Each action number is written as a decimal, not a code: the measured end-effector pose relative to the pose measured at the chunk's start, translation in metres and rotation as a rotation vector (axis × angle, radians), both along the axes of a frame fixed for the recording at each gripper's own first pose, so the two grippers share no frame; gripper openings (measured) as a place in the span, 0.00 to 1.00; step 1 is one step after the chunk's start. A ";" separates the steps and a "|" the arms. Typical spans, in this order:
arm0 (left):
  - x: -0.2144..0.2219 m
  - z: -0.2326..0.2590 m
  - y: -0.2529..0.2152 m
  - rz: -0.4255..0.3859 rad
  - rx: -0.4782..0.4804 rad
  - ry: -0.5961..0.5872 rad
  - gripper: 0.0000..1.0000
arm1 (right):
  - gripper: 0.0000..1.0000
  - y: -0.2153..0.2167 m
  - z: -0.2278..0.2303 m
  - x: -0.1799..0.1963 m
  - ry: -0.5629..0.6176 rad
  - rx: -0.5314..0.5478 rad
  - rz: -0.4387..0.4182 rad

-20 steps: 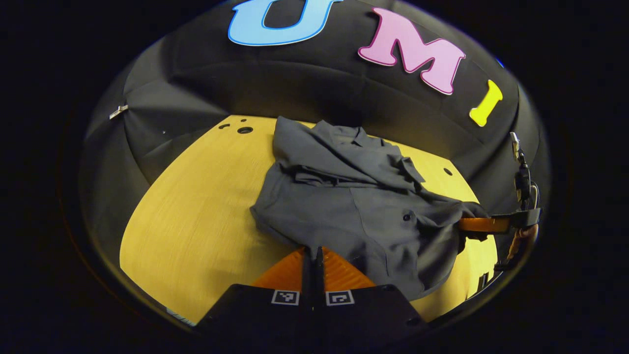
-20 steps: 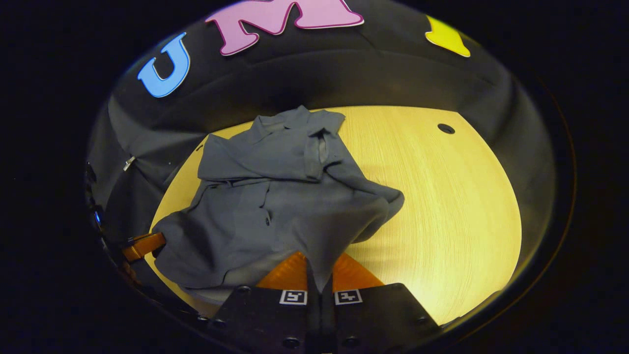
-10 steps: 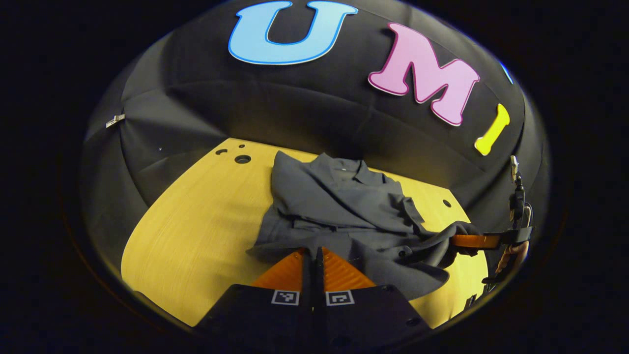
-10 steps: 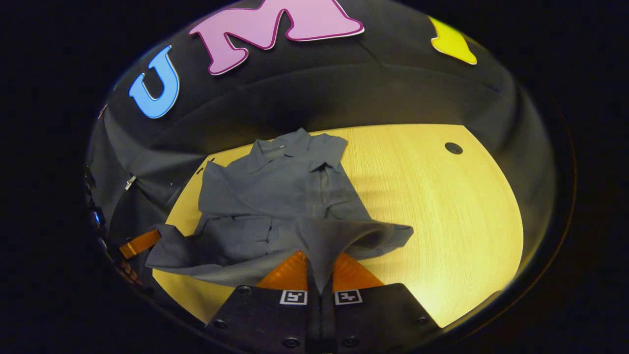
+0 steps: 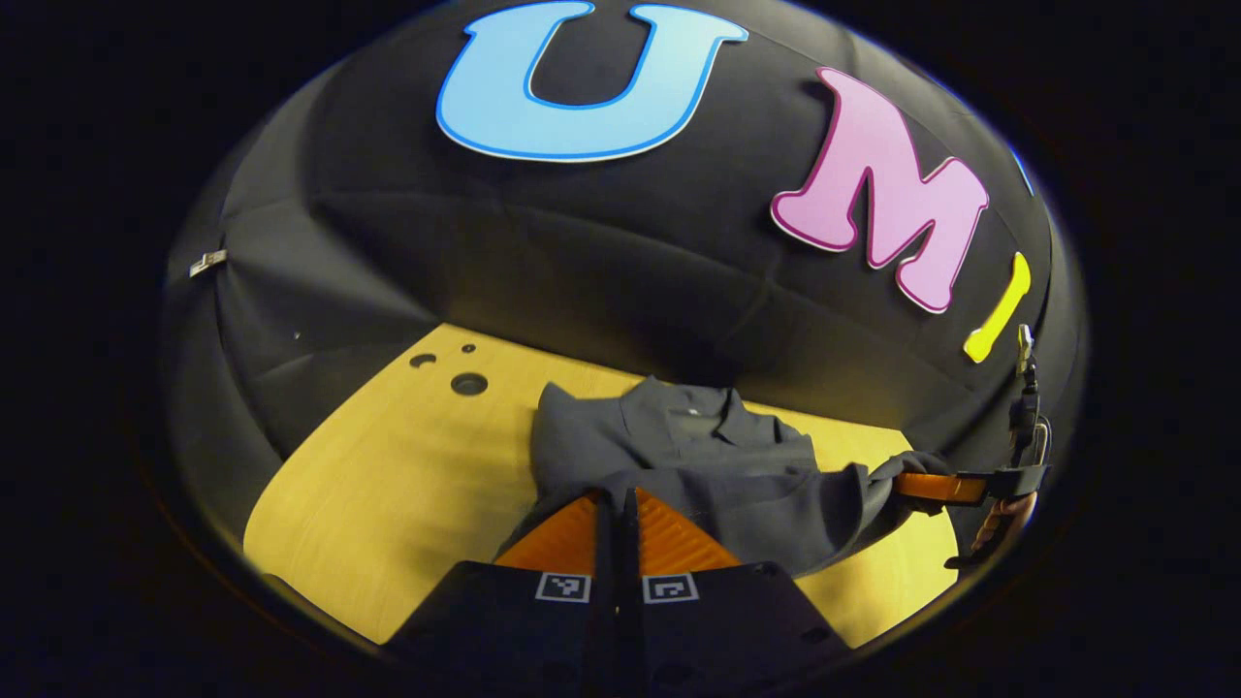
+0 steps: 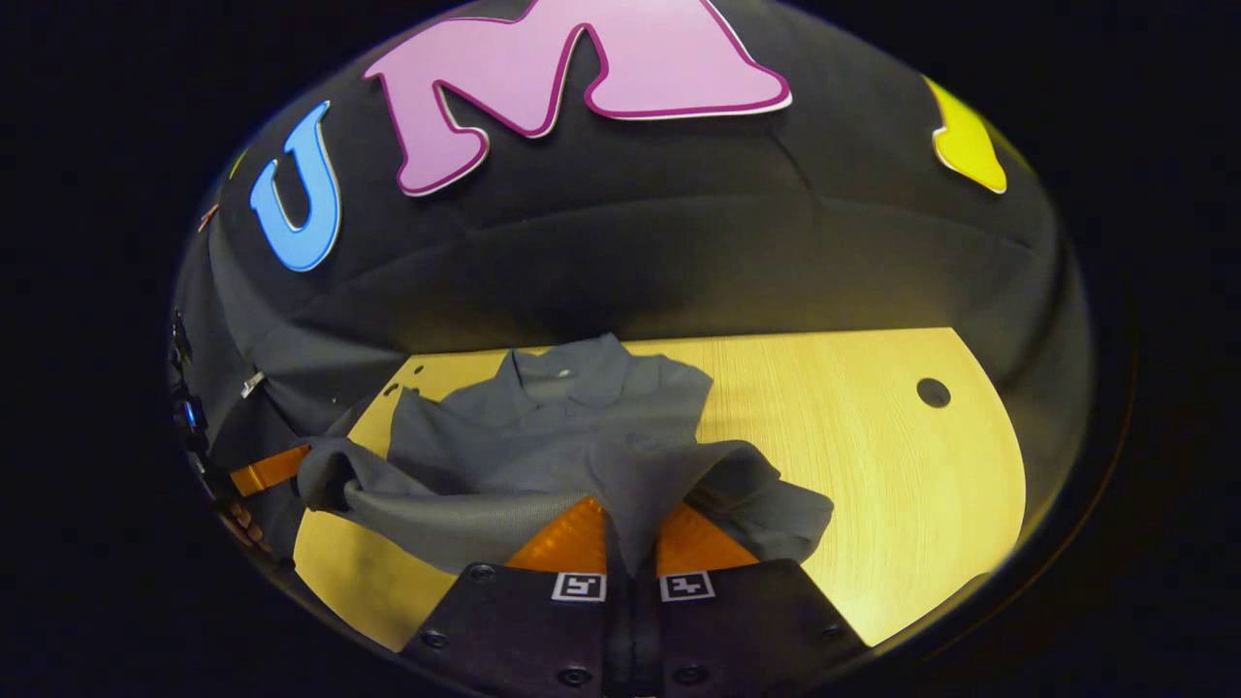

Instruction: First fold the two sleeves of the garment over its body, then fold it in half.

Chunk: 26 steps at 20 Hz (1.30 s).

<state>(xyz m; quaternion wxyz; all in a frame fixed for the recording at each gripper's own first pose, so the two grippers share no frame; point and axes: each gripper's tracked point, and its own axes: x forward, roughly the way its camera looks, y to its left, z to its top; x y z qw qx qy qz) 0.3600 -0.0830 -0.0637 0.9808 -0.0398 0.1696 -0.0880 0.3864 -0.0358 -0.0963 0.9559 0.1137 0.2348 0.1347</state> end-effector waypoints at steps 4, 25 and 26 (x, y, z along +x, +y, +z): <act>0.045 0.010 -0.001 -0.002 -0.004 -0.036 0.05 | 0.06 0.003 0.010 0.042 -0.035 -0.019 -0.001; 0.146 -0.019 -0.001 0.055 0.013 -0.005 0.18 | 0.74 0.011 -0.023 0.131 0.006 -0.036 -0.055; 0.140 -0.010 -0.004 0.050 0.004 -0.020 0.31 | 0.67 0.011 -0.017 0.129 -0.002 -0.023 -0.057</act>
